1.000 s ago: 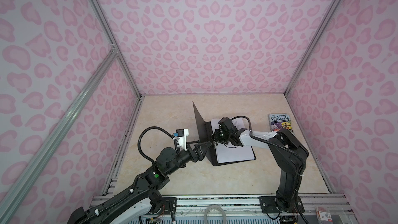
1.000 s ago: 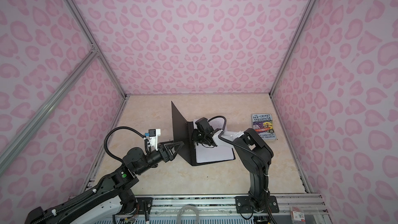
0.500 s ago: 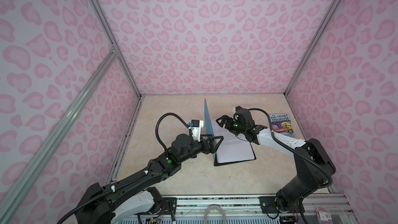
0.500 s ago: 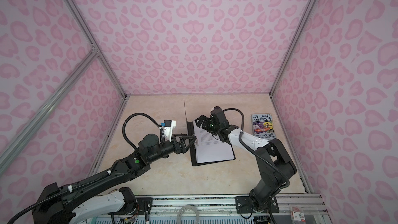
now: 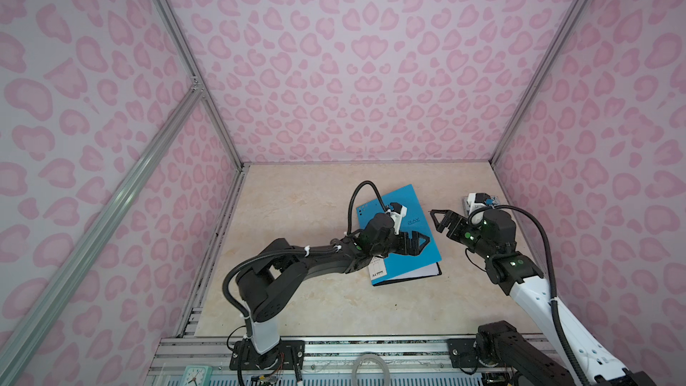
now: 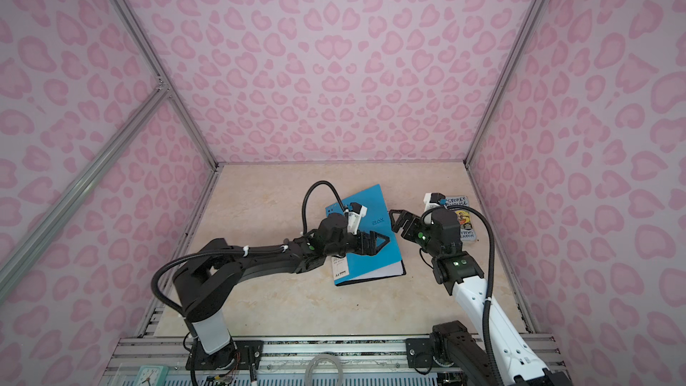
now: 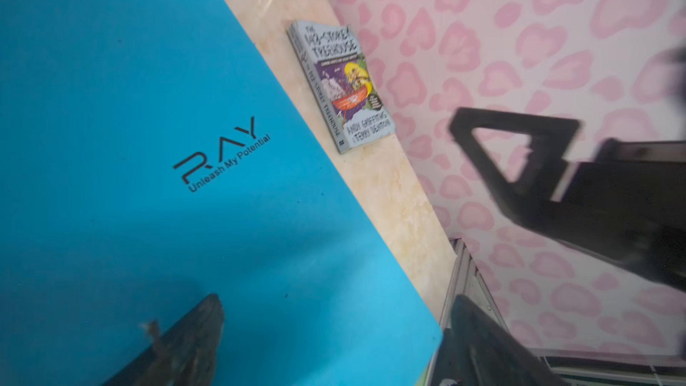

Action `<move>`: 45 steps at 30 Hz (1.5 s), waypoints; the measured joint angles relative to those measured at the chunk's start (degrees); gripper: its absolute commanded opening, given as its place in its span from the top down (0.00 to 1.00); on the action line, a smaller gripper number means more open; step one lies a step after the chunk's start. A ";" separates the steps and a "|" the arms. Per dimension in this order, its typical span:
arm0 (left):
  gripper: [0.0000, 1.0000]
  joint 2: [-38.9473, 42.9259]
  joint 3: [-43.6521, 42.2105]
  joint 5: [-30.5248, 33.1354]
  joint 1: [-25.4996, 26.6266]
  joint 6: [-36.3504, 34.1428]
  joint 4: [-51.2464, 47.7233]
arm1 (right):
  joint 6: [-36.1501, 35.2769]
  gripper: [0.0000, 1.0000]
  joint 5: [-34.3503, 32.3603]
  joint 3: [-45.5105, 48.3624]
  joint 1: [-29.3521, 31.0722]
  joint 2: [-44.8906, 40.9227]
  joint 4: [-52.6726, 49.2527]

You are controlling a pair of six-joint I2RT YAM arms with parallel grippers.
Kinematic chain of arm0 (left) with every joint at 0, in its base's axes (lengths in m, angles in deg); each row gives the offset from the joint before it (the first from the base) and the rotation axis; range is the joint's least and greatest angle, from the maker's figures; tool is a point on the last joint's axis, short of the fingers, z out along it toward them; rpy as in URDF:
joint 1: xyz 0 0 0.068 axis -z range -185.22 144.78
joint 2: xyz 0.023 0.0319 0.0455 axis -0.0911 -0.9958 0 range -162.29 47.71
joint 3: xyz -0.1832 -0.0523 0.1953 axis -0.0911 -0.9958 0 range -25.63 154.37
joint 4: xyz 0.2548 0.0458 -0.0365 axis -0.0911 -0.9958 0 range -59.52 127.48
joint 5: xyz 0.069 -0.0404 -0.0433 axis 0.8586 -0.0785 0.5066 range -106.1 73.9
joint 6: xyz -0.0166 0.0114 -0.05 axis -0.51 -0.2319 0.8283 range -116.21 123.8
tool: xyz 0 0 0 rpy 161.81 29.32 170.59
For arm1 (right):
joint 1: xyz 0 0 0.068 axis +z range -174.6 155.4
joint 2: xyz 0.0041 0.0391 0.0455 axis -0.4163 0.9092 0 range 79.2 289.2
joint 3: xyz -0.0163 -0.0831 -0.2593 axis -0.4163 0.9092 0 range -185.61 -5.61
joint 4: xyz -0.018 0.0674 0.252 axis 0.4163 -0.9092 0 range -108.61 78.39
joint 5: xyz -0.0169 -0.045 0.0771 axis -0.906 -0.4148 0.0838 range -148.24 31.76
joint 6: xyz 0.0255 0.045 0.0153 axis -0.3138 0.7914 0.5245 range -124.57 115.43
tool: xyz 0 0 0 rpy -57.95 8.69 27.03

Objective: Put the files into the folder

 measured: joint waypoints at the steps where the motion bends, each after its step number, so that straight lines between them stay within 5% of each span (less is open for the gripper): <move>1: 0.03 -1.95 1.22 -0.42 0.17 0.48 -0.15 | -0.48 0.03 0.00 0.74 -1.05 -1.62 -1.25; 6: 0.03 -2.84 2.84 -1.97 -0.83 0.70 -0.52 | -3.26 0.03 -0.52 2.71 -4.22 -7.76 -6.16; 11: 0.03 12.00 -5.07 1.73 -2.95 -2.80 -3.96 | -4.59 0.03 -2.32 4.02 -5.42 -9.01 -6.21; 13: 0.03 23.54 -9.11 7.17 -3.91 -5.70 -7.30 | -5.31 0.03 -3.02 5.27 -5.44 -8.17 -4.07; 17: 0.03 46.01 -18.12 28.22 -7.10 -12.59 -8.31 | -8.11 0.03 -6.40 9.51 -5.62 -5.46 4.52; 20: 0.03 53.77 -26.75 42.36 -13.97 -14.62 -16.04 | -10.84 0.02 -11.17 14.34 -6.45 -1.79 14.75; 26: 0.03 64.96 -40.81 57.13 -26.67 -15.72 -21.14 | -16.83 0.02 -18.27 20.39 -10.34 10.62 33.77; 31: 0.03 62.40 -43.30 61.00 -36.63 -18.27 -18.47 | -20.70 0.02 -23.26 20.00 -11.80 21.44 44.81; 36: 0.03 51.95 -45.09 57.72 -44.28 -21.81 -8.55 | -25.16 0.02 -25.24 19.71 -11.85 29.05 52.35; 45: 0.03 38.45 -48.92 45.57 -48.39 -29.88 15.19 | -30.42 0.02 -19.71 22.14 -12.76 38.80 68.19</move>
